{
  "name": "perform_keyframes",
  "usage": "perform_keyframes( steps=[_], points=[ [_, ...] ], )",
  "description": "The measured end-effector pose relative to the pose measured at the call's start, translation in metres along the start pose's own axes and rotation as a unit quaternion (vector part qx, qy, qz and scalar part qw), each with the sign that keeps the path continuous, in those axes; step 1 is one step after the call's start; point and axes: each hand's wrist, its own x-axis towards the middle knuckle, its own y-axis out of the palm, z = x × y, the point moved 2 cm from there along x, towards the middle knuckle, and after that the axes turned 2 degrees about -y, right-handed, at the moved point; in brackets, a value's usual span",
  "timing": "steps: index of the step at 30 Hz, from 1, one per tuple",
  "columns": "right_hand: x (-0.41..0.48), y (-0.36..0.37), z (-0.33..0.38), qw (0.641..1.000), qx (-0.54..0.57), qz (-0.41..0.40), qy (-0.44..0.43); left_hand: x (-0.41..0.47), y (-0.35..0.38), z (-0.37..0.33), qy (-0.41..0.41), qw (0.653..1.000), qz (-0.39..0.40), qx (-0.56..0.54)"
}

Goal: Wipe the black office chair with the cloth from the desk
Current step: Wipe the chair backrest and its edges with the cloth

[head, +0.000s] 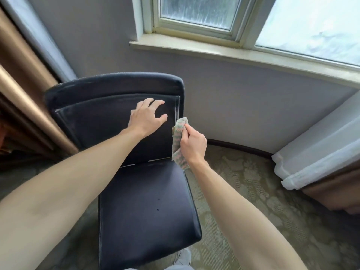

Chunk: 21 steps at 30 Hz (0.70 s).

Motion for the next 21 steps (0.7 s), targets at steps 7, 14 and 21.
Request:
perform_keyframes(
  steps=[7,14,21],
  points=[
    [0.027,-0.008,-0.007,1.000,0.019,-0.003,0.011,0.029,0.001,-0.022,0.012,0.999,-0.006,0.036],
    [0.058,0.005,-0.009,1.000,0.014,0.003,0.020,0.075,0.010,-0.016,0.022,0.998,-0.006,0.050],
    [0.104,0.025,-0.012,0.998,0.025,-0.001,0.064,0.135,0.020,-0.021,0.046,0.995,0.001,0.093]
  ],
)
